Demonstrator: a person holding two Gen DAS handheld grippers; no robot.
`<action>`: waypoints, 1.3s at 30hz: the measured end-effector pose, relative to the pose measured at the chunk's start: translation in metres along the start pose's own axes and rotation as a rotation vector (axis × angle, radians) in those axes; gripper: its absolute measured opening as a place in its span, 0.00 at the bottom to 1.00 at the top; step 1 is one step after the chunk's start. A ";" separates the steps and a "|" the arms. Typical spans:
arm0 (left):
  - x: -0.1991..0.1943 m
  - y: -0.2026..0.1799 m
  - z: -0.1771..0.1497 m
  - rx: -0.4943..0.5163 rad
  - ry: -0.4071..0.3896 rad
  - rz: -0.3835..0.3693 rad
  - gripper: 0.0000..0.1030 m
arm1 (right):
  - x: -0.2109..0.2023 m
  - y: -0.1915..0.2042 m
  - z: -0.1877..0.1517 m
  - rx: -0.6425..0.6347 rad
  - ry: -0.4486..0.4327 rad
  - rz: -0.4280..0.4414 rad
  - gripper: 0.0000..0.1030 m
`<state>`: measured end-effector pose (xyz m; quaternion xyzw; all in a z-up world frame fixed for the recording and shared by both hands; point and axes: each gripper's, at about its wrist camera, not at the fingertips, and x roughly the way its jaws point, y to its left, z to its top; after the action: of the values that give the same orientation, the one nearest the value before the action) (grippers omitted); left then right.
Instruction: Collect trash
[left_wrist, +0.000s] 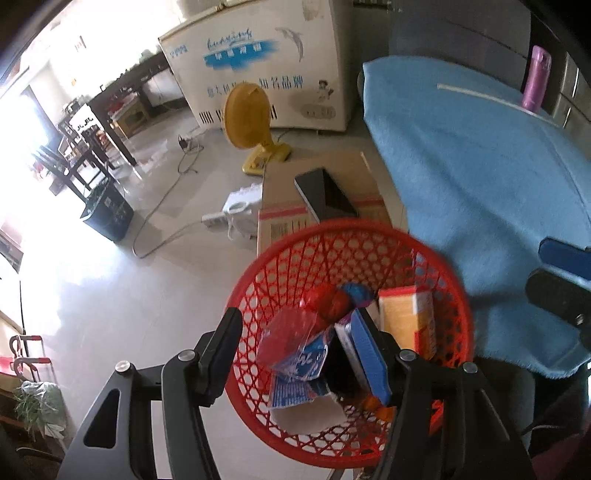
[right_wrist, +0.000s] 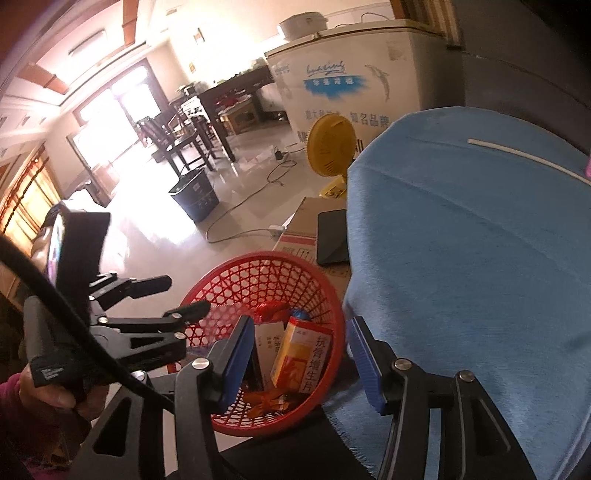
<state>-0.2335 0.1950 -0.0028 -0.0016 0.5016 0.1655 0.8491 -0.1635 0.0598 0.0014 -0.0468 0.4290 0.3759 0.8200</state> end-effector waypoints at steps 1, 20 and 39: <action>-0.003 -0.001 0.002 0.000 -0.012 0.001 0.60 | -0.003 -0.002 0.000 0.000 -0.007 -0.006 0.55; -0.047 -0.049 0.043 0.099 -0.140 -0.026 0.61 | -0.062 -0.052 0.010 0.110 -0.164 -0.107 0.57; -0.079 -0.131 0.070 0.228 -0.204 -0.138 0.61 | -0.125 -0.104 -0.005 0.187 -0.261 -0.308 0.61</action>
<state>-0.1719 0.0605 0.0781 0.0771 0.4269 0.0483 0.8997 -0.1419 -0.0879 0.0650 0.0134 0.3400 0.2078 0.9171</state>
